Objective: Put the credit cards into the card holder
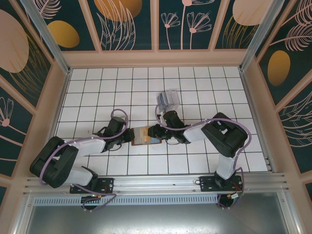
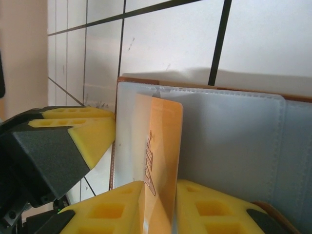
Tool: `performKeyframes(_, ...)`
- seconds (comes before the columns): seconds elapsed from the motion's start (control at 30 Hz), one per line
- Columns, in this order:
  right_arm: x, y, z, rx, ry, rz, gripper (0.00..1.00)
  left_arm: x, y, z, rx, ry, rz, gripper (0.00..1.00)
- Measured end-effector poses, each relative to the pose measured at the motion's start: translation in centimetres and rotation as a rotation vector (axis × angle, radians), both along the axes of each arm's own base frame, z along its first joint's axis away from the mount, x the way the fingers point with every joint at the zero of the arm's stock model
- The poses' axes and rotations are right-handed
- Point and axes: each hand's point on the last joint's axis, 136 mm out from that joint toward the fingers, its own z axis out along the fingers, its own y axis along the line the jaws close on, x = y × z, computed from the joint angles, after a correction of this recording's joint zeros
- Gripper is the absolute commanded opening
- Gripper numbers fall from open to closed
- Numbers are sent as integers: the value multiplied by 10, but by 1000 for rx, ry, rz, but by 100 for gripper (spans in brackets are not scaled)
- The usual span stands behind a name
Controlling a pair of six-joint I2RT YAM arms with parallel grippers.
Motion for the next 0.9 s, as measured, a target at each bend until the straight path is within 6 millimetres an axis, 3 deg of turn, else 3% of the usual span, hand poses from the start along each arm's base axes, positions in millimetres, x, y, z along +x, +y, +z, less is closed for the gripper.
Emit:
performKeyframes(0.3,-3,-2,-4,-70,-16,26,16,0,-1,0,-9,-5,0,21)
performKeyframes(0.47,-11,17,-4,-70,-19,68,14,-4,0,1,-29,-8,8,20)
performKeyframes(0.57,-14,28,-5,-76,-21,86,14,-6,2,1,-33,-6,16,20)
performKeyframes(0.9,-14,32,-4,-92,-22,89,21,-9,6,2,-40,-14,33,21)
